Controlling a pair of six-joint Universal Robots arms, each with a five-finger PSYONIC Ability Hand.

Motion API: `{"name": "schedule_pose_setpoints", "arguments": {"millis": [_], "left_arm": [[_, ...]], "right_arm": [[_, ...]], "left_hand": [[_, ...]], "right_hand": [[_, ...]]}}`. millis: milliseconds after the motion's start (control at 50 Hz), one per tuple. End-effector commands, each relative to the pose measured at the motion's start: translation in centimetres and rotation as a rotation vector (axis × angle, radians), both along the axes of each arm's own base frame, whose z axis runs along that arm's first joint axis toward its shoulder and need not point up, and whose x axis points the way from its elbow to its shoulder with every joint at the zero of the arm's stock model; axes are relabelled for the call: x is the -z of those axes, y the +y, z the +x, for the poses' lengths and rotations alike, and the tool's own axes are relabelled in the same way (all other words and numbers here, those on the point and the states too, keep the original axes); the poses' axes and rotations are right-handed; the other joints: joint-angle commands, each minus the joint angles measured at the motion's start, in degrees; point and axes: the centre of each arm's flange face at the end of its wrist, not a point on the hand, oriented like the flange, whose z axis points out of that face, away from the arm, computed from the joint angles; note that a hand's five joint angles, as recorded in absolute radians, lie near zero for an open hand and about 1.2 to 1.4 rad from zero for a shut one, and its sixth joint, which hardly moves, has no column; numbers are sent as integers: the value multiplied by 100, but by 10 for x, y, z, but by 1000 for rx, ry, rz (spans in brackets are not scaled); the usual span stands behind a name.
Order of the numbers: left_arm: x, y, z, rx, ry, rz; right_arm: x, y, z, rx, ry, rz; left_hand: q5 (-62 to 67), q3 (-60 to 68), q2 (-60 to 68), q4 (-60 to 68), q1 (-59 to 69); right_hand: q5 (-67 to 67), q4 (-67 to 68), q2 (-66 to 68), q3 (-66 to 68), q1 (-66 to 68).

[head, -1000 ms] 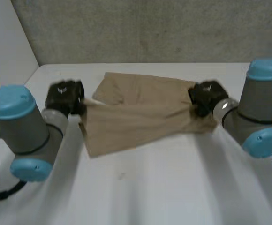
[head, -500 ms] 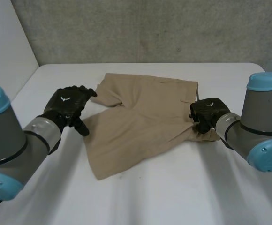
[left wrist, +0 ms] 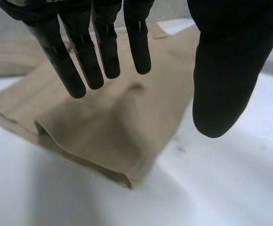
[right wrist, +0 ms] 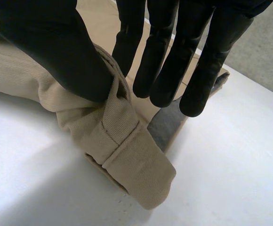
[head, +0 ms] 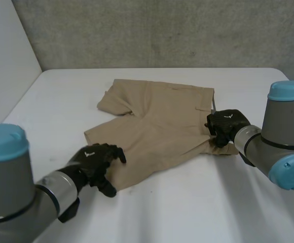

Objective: Fold the shorts.

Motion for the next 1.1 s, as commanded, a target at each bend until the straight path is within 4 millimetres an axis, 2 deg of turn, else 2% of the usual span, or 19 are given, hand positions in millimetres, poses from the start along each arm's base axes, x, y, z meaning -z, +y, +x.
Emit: {"name": "schedule_pose_setpoints", "arguments": {"millis": [20, 160, 300, 480, 640, 700, 740, 760, 900, 1060, 1100], "left_arm": [[20, 7, -13, -71, -68, -26], [35, -4, -16, -137, -81, -80], [39, -11, -20, -139, -72, -98], [51, -12, -21, -126, -111, -84], [53, -11, -21, -121, -117, -81], [53, -13, -22, -120, -120, -87], [52, -15, -23, -119, -122, -96], [51, -18, -24, -118, -122, -114], [37, -26, -27, -103, -123, -216], [-7, -42, -26, -127, -72, -352], [-11, -43, -25, -131, -63, -363]], "right_arm": [[1, 1, 0, -1, -3, 7], [2, 3, 0, -2, -2, 10], [-1, 4, 0, -5, -5, 6], [-1, 4, 0, -8, -7, 5], [-1, 4, 0, -9, -8, 4], [-1, 4, 0, -9, -8, 4], [-1, 4, 0, -9, -8, 4], [-1, 4, 0, -10, -7, 3], [-12, 4, 0, -9, -17, -20], [-24, 6, -1, -5, -21, -35], [-26, 7, -2, -6, -19, -29]], "left_hand": [[1239, 1241, 1254, 1239, 1210], [1762, 1764, 1777, 1762, 1733], [2231, 2234, 2247, 2232, 2203], [2149, 2152, 2164, 2149, 2120], [1963, 1966, 1979, 1963, 1935], [2851, 2854, 2866, 2851, 2822], [4193, 4196, 4208, 4193, 4165], [5064, 5067, 5080, 5065, 5036], [5073, 5076, 5089, 5073, 5045], [5073, 5076, 5089, 5073, 5045], [5073, 5076, 5089, 5073, 5045]], "right_hand": [[1345, 1181, 1300, 1218, 2452], [1345, 1181, 1300, 1218, 2452], [1345, 1181, 1300, 1218, 2452], [1345, 1181, 1300, 1218, 2452], [1345, 1181, 1300, 1218, 2452], [1345, 1181, 1300, 1218, 2452], [1345, 1181, 1300, 1218, 2452], [1345, 1181, 1300, 1218, 2452], [1345, 1181, 1300, 1218, 2452], [1345, 1181, 1300, 1218, 2452], [1345, 1181, 1300, 1218, 2452]]}}
